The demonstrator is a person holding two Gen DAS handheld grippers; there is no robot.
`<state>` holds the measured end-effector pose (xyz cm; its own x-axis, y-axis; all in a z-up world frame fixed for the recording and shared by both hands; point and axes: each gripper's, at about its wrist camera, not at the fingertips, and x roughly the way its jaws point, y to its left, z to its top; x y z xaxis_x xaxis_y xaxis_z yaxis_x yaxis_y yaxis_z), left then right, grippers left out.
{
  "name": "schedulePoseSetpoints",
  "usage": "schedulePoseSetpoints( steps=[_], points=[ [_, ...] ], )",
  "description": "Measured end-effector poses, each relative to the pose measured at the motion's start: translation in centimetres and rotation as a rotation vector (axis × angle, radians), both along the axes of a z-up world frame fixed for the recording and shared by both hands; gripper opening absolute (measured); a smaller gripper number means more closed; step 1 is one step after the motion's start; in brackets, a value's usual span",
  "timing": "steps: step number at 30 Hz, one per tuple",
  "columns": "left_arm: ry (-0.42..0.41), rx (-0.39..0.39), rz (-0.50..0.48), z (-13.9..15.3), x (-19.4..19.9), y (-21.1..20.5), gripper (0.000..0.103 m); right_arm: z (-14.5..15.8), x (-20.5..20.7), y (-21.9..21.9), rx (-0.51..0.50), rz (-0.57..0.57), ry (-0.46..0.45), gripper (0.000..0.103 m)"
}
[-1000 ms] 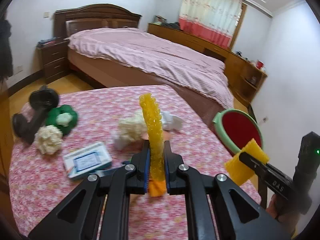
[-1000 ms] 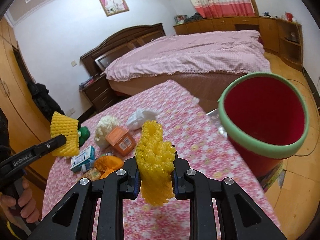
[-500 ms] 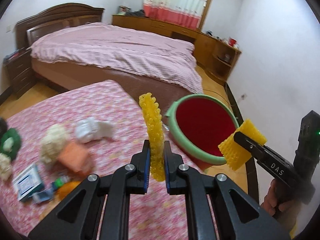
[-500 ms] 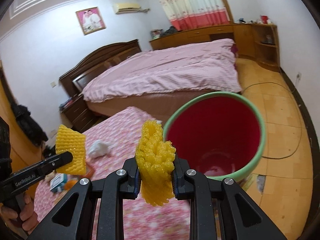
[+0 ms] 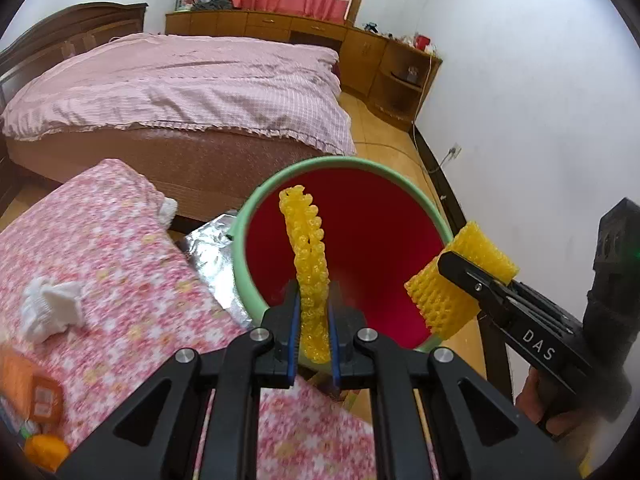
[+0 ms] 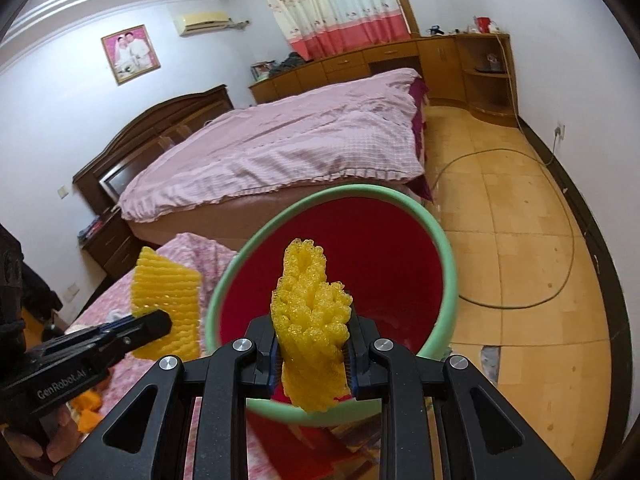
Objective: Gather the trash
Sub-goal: 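Carry the yellow foam net with the right tool over the red bucket, then open the right tool to drop the foam net into the bucket, then move the left tool to the snack bag and close on it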
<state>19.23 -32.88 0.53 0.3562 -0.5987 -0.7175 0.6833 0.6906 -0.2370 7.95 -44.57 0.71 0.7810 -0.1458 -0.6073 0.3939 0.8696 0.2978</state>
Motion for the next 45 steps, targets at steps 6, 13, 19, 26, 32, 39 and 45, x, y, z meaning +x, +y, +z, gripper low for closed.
schedulePoseSetpoints(
  steps=[6,13,19,26,32,39,45],
  points=[
    [0.001,0.031,-0.009,-1.5,0.6,-1.5,0.011,-1.2,0.5,-1.5,0.014,-0.012,0.010,0.026],
    [-0.003,0.056,0.011,-2.1,0.8,-2.0,0.037,-1.6,0.8,-2.0,0.032,-0.013,0.000,0.034],
    [0.004,0.060,0.037,-2.2,0.8,-1.2,0.037,-1.4,0.8,-1.8,0.035,-0.009,-0.011,0.055],
    [0.010,0.046,0.063,-1.7,0.2,0.6,0.037,-0.8,0.6,-1.9,0.053,-0.016,-0.027,0.066],
    [0.006,0.032,0.083,-0.9,-0.4,2.1,0.037,-0.2,0.0,-1.1,0.048,-0.010,-0.029,0.066],
    [0.000,0.020,0.119,0.2,-1.6,4.9,0.037,0.7,-1.1,0.5,0.042,0.006,-0.035,0.066],
    [0.001,0.013,0.178,1.1,-2.5,8.1,0.037,1.1,-1.7,2.7,0.064,0.037,-0.022,0.067]
  ],
)
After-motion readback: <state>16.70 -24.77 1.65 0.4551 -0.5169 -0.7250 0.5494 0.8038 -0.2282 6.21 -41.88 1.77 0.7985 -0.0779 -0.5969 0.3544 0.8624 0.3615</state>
